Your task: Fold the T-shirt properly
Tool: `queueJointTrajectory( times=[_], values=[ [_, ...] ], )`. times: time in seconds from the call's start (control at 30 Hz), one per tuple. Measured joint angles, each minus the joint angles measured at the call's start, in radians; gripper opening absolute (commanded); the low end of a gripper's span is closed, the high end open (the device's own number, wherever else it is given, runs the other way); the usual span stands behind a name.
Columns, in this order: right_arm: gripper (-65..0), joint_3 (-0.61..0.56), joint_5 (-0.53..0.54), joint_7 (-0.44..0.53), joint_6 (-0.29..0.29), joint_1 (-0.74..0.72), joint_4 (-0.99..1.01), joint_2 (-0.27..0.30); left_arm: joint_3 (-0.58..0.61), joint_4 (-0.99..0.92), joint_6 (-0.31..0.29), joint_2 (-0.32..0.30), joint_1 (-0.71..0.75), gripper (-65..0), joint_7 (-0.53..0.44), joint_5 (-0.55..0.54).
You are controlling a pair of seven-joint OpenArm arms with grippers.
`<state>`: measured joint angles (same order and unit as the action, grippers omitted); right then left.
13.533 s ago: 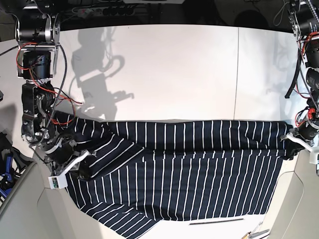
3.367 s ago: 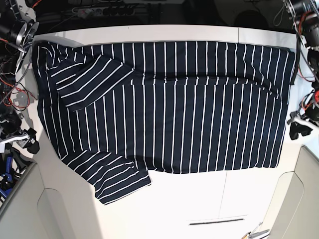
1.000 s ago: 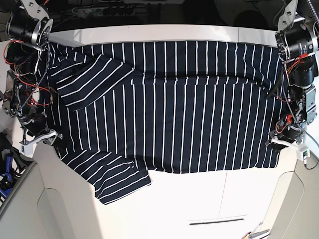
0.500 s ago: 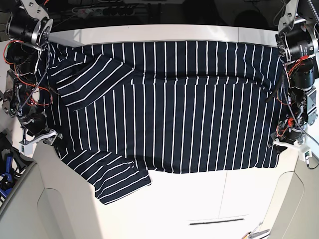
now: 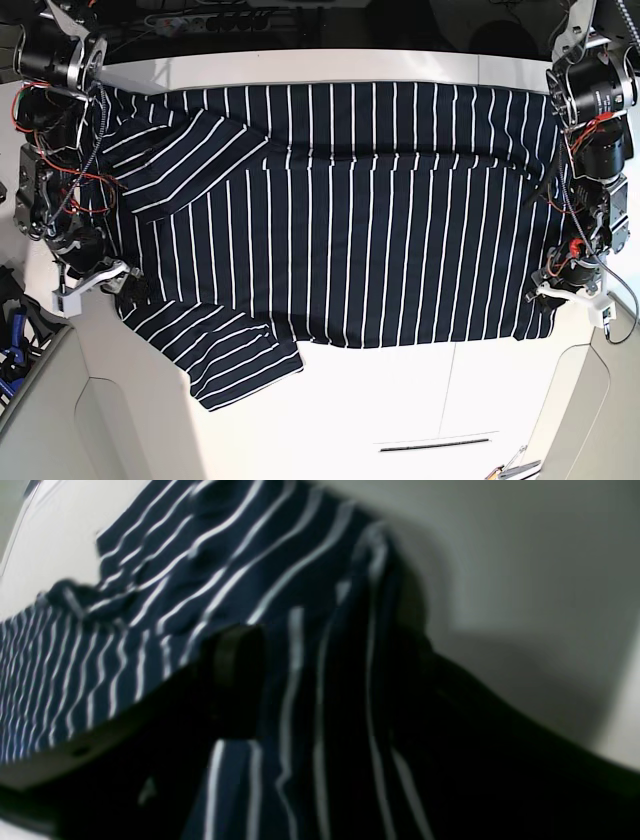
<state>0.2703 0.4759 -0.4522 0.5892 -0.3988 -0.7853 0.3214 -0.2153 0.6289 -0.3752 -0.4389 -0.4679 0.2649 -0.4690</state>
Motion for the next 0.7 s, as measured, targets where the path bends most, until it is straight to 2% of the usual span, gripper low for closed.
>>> queueJointTrajectory(
  times=[0.07, 0.17, 0.27, 0.33, 0.47, 0.53, 0.6, 0.7],
  values=[
    [-27.9, -0.026, 0.002, 0.003, 0.003, 0.0, 0.0, -0.001, 0.0, 0.0, 0.0, 0.002, -0.003, -30.0, 0.002, 0.0],
    [-28.0, -0.037, 0.002, 0.003, 0.006, 0.0, 0.0, -0.001, 0.0, 0.0, 0.0, 0.002, -0.01, -39.0, 0.021, 0.002],
    [-28.3, -0.037, 0.002, 0.003, 0.006, -0.001, 0.0, -0.001, 0.0, 0.0, 0.0, 0.003, -0.012, -43.7, 0.026, 0.003],
    [-33.7, -0.037, 0.002, 0.003, 0.006, -0.001, 0.0, -0.001, 0.0, 0.0, 0.0, 0.002, -0.013, -47.1, 0.026, 0.004],
    [-54.8, -0.037, -0.003, 0.0, 0.005, 0.0, 0.0, -0.001, 0.0, -0.001, 0.0, 0.003, -0.015, -64.1, 0.034, 0.006],
    [-65.0, -0.039, -0.01, -0.006, 0.004, 0.0, 0.0, -0.001, 0.0, -0.001, 0.0, 0.005, -0.014, -65.0, 0.034, 0.006],
    [-65.0, -0.039, -0.011, -0.008, 0.003, 0.0, 0.0, 0.0, 0.0, -0.001, -0.002, 0.004, -0.015, -65.0, 0.034, 0.006],
    [-65.0, -0.039, -0.014, -0.009, 0.003, 0.0, -0.003, 0.0, 0.0, -0.001, -0.066, 0.001, -0.014, -65.0, 0.047, 0.016]
  ],
)
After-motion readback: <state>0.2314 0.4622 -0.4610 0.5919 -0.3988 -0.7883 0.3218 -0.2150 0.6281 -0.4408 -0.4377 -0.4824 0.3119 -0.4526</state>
